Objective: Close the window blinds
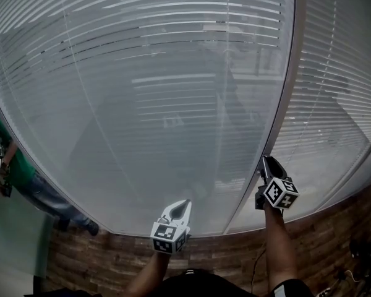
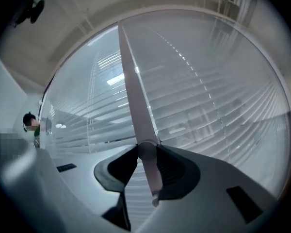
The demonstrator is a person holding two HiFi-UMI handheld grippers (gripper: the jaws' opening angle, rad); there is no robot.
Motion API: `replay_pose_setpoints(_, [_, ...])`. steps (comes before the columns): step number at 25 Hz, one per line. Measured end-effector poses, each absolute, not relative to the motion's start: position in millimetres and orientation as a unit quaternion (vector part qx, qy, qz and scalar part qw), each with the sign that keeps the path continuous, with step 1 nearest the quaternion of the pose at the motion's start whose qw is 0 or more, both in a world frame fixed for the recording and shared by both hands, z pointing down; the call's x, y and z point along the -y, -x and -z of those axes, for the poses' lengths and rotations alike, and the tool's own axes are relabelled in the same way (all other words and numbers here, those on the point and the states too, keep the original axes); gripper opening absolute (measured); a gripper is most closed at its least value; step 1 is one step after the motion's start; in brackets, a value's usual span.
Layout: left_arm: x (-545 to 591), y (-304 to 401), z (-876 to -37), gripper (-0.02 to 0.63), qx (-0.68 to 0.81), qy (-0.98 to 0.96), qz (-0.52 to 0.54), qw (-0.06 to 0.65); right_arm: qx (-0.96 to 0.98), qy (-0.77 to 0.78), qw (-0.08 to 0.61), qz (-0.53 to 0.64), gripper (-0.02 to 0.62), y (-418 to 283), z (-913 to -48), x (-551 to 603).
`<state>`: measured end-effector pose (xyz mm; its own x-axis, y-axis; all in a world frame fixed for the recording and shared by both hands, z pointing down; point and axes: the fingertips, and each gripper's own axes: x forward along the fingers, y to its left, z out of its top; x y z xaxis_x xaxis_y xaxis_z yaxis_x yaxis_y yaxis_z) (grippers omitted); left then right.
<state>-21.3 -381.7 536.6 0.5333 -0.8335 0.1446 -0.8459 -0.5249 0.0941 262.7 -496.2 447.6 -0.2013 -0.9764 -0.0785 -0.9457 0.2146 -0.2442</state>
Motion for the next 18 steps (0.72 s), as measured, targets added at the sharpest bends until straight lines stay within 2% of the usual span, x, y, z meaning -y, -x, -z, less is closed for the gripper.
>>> replay_pose_setpoints(2, [383, 22, -538, -0.005, 0.478, -0.874, -0.042, 0.071, -0.767, 0.639, 0.047, 0.018, 0.127, -260, -448, 497])
replay_pose_setpoints(8, [383, 23, -535, -0.005, 0.481, -0.874, -0.034, 0.067, -0.720, 0.639, -0.202, -0.179, 0.126, -248, -443, 493])
replay_pose_setpoints(13, [380, 20, -537, -0.005, 0.481, -0.873, -0.040, 0.068, -0.606, 0.601, -0.382, -0.354, 0.126, -246, -453, 497])
replay_pose_setpoints(15, [379, 20, -536, -0.005, 0.483, -0.872, -0.045, 0.067, -0.571, 0.585, -0.420, -0.394, 0.127, -245, -455, 498])
replay_pose_setpoints(18, [378, 18, -530, -0.005, 0.479, -0.875, -0.031, 0.067, -0.566, 0.583, -0.424, -0.399, 0.127, -246, -455, 499])
